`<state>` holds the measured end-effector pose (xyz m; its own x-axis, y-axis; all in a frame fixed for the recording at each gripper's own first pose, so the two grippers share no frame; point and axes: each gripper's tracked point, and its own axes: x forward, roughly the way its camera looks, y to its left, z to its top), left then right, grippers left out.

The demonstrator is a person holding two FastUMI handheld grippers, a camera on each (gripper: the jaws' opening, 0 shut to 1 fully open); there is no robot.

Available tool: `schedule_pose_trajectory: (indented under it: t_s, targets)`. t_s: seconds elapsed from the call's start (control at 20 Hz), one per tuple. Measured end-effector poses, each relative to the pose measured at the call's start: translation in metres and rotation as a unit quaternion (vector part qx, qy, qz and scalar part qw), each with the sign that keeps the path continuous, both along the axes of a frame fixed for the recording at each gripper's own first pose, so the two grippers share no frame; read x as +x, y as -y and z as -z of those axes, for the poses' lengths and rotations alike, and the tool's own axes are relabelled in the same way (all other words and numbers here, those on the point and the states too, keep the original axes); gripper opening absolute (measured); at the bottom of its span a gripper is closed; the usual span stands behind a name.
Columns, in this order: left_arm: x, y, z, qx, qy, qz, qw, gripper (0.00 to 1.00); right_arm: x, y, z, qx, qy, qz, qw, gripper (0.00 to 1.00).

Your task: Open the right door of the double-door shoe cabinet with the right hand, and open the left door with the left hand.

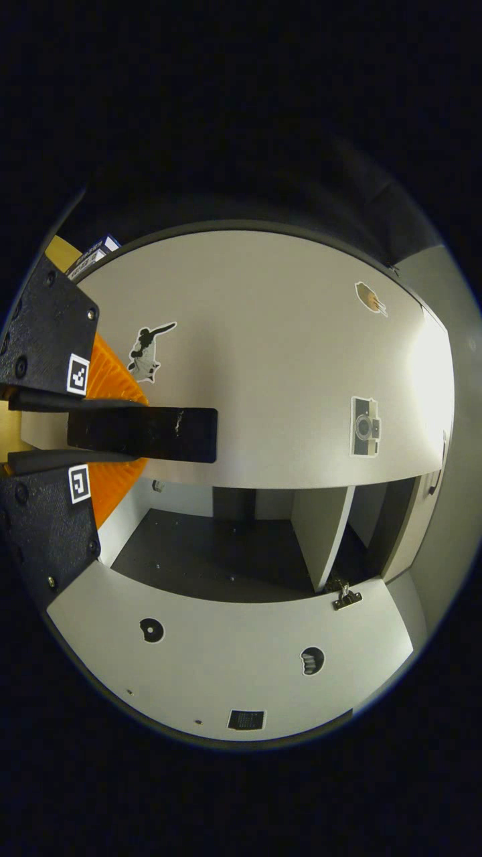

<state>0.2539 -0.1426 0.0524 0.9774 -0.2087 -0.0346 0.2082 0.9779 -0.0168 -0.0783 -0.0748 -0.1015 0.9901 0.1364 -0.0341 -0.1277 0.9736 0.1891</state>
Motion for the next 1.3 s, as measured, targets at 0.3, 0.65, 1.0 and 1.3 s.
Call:
schedule_pose_trajectory:
  t_s: [0.3,0.65,1.0,1.3]
  targets:
    - [-0.031,-0.016,0.0,0.01,-0.006,0.005,1.0,0.24,-0.026,-0.015,-0.009,0.005,0.012,-0.015,1.0,0.99]
    - [-0.067,-0.042,0.0,0.014,-0.027,0.01,0.999,0.23,-0.048,-0.007,-0.025,0.028,0.021,0.002,0.999,0.99]
    - [-0.099,-0.079,-0.004,0.023,-0.029,-0.005,0.999,0.23,-0.065,-0.012,-0.036,0.022,0.031,0.002,0.999,0.97]
    - [-0.118,-0.115,-0.008,0.038,-0.022,-0.03,0.999,0.19,-0.075,-0.033,-0.043,0.014,0.047,-0.018,0.999,0.97]
